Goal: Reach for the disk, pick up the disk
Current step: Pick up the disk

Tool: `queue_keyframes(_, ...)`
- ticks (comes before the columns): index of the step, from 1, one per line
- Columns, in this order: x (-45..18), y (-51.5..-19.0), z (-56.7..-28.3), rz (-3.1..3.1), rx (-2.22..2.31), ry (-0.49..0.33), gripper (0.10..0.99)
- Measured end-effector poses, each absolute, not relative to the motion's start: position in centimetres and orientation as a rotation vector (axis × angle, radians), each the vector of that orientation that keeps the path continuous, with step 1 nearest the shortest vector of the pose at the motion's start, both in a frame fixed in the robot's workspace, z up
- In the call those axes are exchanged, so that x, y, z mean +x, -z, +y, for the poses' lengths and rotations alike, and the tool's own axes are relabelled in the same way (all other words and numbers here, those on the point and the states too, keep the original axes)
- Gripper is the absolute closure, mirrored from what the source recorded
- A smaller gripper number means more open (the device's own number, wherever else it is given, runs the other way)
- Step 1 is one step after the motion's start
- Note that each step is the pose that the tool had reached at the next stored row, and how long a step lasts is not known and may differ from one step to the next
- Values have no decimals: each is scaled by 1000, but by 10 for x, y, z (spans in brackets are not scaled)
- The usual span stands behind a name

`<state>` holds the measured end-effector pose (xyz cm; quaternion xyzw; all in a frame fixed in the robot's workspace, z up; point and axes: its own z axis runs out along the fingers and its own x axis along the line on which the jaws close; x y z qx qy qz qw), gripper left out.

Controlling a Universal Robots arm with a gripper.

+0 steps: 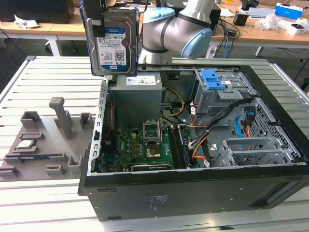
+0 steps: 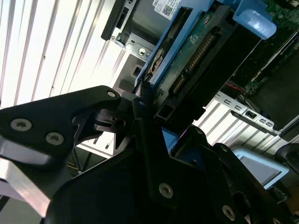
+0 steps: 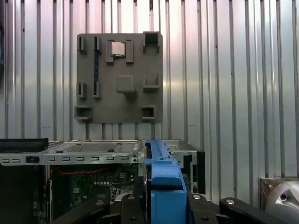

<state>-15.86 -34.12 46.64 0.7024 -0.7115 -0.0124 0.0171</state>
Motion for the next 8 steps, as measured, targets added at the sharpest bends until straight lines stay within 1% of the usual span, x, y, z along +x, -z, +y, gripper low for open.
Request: queue_keyframes(8, -145, -461, -341, -2211, 2183, 39, 718)
